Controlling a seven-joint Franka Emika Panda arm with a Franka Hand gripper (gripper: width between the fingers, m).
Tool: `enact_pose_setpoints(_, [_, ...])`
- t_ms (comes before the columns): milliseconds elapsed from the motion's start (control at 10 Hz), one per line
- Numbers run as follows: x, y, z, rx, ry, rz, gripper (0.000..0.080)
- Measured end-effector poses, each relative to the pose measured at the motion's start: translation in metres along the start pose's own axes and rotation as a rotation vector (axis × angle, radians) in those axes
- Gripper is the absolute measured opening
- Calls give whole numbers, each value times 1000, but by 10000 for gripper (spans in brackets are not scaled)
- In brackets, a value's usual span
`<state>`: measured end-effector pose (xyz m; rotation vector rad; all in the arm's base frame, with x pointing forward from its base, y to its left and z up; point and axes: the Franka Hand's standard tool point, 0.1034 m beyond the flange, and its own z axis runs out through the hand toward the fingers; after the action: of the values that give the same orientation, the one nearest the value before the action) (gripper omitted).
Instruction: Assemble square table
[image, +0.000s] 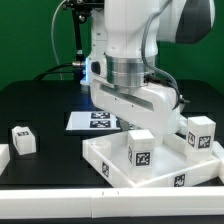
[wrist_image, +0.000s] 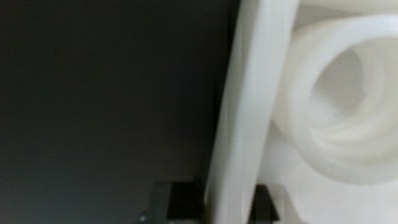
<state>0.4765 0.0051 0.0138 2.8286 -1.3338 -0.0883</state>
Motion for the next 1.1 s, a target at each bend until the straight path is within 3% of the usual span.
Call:
enact_pose_setpoints(200, [10, 7, -1, -3, 3, -143, 68])
enact_pose_setpoints(300, [29, 13, -7, 0, 10, -279, 68])
enact_pose_setpoints(500, [63, 12, -18, 22, 31, -636, 62])
enact_pose_setpoints(600, [70, 19, -15, 24, 32, -795, 63])
enact_pose_setpoints(900, [69, 20, -13, 5, 28, -979, 63])
enact_pose_setpoints(1100, [86, -6, -19, -14, 38, -1295, 63])
